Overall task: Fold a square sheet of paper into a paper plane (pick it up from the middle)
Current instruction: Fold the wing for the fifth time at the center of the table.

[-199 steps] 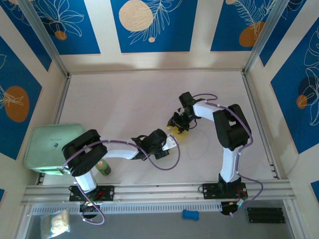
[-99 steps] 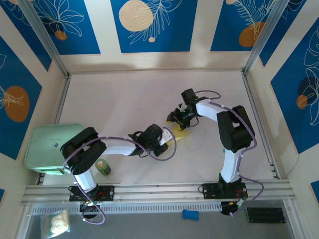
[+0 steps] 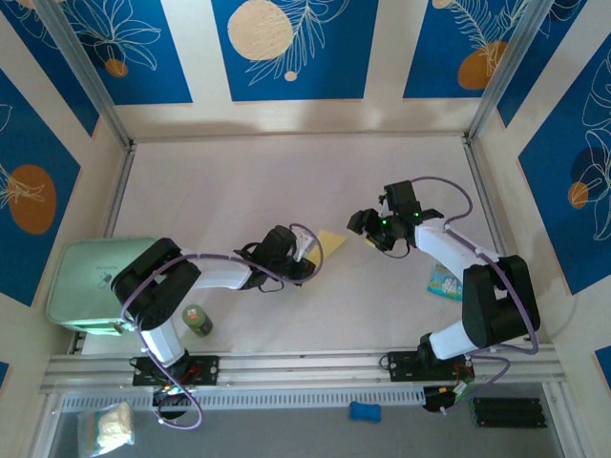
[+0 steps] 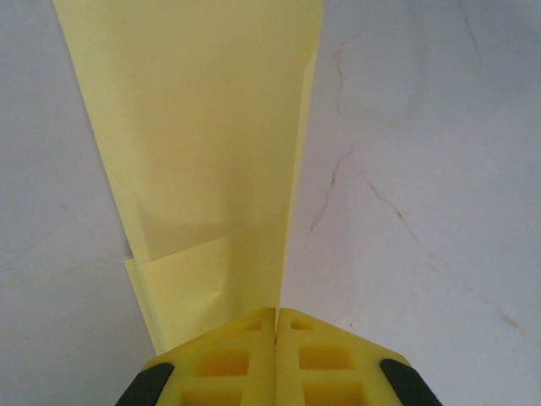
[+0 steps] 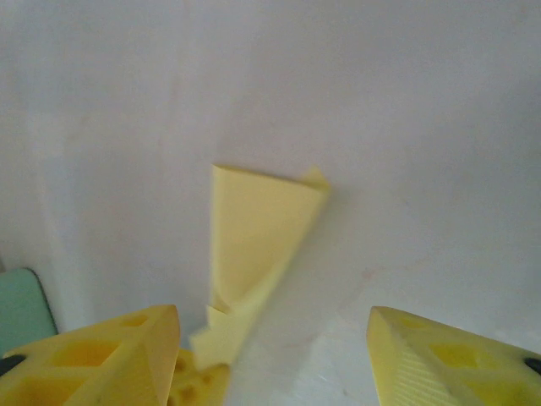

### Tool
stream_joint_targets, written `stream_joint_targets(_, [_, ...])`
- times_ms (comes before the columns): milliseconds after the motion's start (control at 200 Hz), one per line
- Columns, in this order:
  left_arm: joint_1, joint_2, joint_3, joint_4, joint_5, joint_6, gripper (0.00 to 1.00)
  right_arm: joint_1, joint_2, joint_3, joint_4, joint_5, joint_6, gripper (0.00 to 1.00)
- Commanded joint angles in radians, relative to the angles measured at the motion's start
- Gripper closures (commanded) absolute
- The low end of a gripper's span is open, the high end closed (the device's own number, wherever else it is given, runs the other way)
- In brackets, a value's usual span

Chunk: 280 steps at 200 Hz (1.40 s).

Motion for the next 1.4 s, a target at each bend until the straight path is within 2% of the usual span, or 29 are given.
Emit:
stream_joint_targets(0, [0.029,0.021,0.004,0.046,0.078,-0.14,1.0,0.007,-0.026,-0.024,0.043,-0.009,-0.029,0.39])
stream_joint_targets(110, [0.048,0.043,0.021,0.047,0.106,-0.213,1.0,0.034,-0.009,-0.026,0.05,-0.023,-0.06,0.4])
stream_joint_targets(545, [0.114,0.095,-0.022,0.22,0.198,-0.489,1.0,0.109,0.137,0.005,0.122,-0.102,-0.115,0.42])
stream_joint_targets(740, [0.123,0.104,-0.038,0.249,0.197,-0.525,1.0,0.135,0.225,0.06,0.117,-0.111,-0.13,0.44])
stream_joint_targets(885, [0.129,0.113,-0.053,0.272,0.198,-0.55,1.0,0.152,0.274,0.1,0.12,-0.126,-0.138,0.49])
stream_joint_targets(1396, [0.143,0.124,-0.091,0.345,0.198,-0.605,0.99,0.188,0.432,0.22,0.066,-0.121,-0.159,0.51])
